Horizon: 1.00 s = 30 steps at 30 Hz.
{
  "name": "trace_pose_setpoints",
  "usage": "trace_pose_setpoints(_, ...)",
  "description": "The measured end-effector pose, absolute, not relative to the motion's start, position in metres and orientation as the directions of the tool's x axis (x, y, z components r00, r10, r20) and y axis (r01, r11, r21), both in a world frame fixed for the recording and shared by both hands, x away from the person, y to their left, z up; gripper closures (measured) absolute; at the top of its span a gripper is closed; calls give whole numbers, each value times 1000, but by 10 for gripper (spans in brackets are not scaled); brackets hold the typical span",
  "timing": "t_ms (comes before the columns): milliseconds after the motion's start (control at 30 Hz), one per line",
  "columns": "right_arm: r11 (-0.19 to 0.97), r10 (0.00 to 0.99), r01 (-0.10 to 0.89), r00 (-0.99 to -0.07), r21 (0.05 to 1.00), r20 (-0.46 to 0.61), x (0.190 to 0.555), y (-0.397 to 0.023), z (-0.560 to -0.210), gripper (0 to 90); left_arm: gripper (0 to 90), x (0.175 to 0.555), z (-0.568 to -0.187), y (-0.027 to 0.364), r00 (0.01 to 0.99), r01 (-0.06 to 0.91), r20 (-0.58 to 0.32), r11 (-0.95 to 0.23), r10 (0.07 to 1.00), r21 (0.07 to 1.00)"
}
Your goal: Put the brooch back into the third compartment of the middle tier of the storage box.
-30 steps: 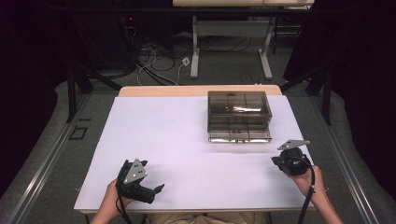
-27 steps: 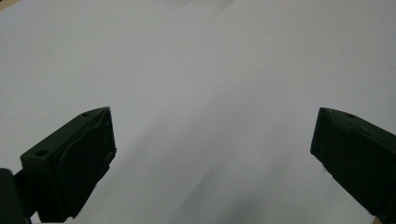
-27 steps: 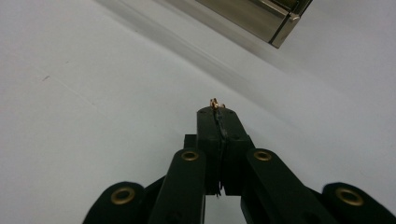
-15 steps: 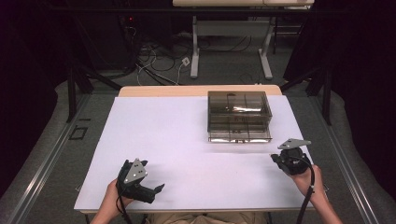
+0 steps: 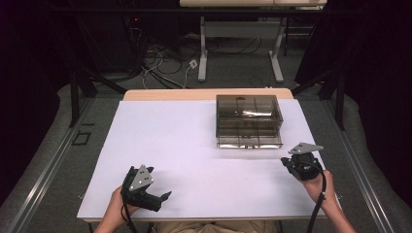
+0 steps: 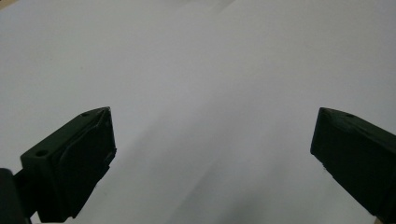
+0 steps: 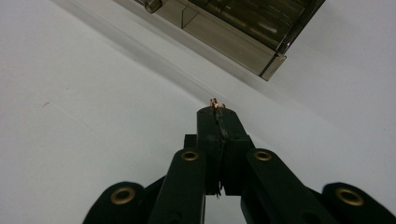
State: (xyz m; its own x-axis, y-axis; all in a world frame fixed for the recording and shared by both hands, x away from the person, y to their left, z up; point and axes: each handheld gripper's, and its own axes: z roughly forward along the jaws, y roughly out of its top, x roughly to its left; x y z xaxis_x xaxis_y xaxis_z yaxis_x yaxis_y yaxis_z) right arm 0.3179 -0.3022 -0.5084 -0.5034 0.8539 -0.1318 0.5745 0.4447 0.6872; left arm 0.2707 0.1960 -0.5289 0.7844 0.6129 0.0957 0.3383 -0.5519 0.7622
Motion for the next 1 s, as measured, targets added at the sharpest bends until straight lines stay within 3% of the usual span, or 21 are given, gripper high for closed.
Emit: trace_pose_setpoints(1000, 451, 853, 533, -493, 716, -170, 329, -297, -501, 890, 1, 271, -529, 196, 783, 338, 98, -552, 615, 763)
